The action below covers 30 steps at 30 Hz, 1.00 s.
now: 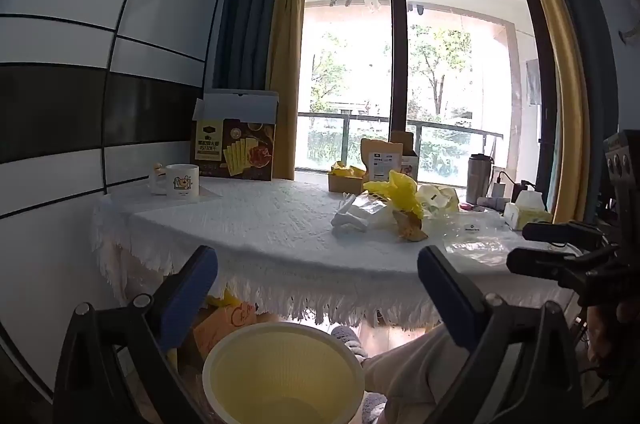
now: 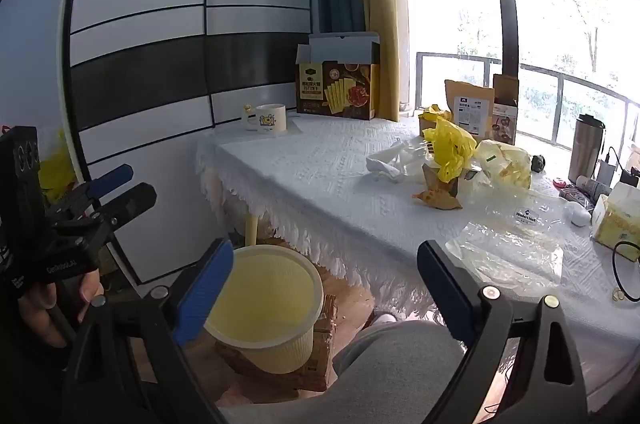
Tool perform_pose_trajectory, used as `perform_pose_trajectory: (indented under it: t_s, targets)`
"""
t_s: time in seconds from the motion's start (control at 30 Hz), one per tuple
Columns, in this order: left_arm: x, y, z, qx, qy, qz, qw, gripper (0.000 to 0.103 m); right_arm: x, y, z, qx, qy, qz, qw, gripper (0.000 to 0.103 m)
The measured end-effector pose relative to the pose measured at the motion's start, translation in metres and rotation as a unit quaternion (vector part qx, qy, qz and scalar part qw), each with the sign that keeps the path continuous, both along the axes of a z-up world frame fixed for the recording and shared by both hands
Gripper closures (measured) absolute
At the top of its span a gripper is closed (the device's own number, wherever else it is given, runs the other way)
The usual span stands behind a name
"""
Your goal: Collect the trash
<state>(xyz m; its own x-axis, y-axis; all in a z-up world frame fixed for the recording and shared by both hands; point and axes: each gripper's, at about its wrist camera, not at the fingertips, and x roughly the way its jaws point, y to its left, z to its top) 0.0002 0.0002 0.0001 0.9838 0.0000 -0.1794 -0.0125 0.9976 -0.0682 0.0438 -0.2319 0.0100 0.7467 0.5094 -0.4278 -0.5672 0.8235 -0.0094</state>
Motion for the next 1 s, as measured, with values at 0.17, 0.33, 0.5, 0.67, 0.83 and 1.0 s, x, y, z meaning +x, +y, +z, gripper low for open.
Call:
perform_pose_trajectory:
  t_s: [0.17,0.33,0.5,0.67,0.83,1.0]
  targets:
    - [0.003,-0.001,-0.001,0.002,0.006,0.003,1.0000,0.002,0.001,0.000,0.000,0.000,0.003,0.001,1.000,0.010]
    - [0.011,-0.003,0.005,0.005,0.004,-0.006,1.0000,0.001,0.002,-0.002,0.001,0.002,0.002,0.001,1.000,0.010]
    - [0.004,-0.002,0.000,0.012,0.003,-0.003,0.9999,0.001,0.002,-0.001,0.000,0.003,0.003,0.002,1.000,0.010]
    - [0.005,-0.002,0.001,0.013,0.010,-0.003,0.9999,0.001,0.002,-0.001,0.001,0.003,0.004,0.002,1.000,0.010]
    - [0.005,-0.001,0.000,0.015,0.014,-0.004,0.9998,0.001,0.001,0.000,0.000,0.003,0.003,0.002,1.000,0.010]
    - [0.004,0.000,0.001,0.015,0.014,-0.001,0.9998,0.001,0.004,0.004,0.000,0.003,0.002,0.004,1.000,0.010]
